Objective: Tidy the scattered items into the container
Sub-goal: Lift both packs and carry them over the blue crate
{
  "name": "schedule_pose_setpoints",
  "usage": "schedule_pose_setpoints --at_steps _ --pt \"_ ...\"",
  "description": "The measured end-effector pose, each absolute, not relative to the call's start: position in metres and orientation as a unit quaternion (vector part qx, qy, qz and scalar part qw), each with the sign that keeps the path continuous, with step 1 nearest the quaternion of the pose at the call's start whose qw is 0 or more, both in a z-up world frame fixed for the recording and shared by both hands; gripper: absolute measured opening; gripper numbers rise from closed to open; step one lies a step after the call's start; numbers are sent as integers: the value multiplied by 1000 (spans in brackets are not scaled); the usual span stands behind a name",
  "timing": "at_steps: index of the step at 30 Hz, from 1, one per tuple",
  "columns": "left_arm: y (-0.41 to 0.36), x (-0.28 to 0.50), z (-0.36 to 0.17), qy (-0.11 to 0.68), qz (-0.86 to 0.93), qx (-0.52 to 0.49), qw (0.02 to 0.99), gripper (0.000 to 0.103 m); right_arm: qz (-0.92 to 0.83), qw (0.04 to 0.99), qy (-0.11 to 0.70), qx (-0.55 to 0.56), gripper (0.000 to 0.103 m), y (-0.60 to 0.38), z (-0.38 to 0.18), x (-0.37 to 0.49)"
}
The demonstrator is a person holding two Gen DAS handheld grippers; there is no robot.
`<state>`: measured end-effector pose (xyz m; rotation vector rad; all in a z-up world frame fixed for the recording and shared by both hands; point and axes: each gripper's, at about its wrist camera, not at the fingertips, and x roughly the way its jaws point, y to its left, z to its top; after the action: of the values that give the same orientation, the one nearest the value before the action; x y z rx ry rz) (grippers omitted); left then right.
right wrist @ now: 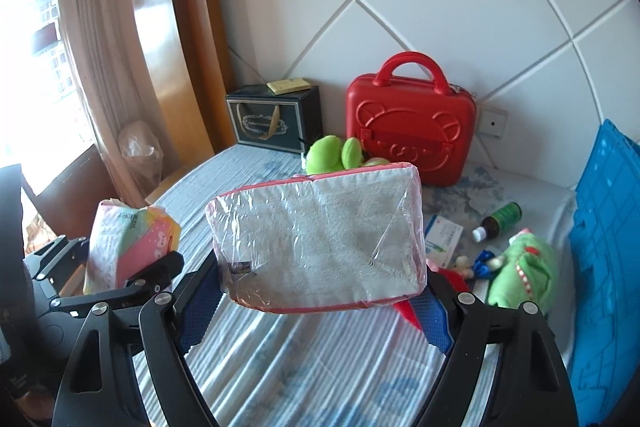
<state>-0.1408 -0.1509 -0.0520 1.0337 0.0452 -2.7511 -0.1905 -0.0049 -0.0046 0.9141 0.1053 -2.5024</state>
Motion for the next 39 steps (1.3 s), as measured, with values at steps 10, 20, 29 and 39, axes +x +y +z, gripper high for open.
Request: schedule_pose_setpoints --at_steps 10,20,29,39 --pt "-110 -112 -32 -5 -945 326 29 69 -941 160 14 299 84 50 28 -136" --pt "-69 -86 -31 -19 -944 326 -52 69 -952 75 -5 296 84 95 36 -74" --pt "-12 -80 -19 -33 -945 311 -99 69 -959 32 -8 280 78 136 49 -51" --pt "88 -93 3 -25 -955 278 -96 69 -968 45 -26 244 78 236 69 -59"
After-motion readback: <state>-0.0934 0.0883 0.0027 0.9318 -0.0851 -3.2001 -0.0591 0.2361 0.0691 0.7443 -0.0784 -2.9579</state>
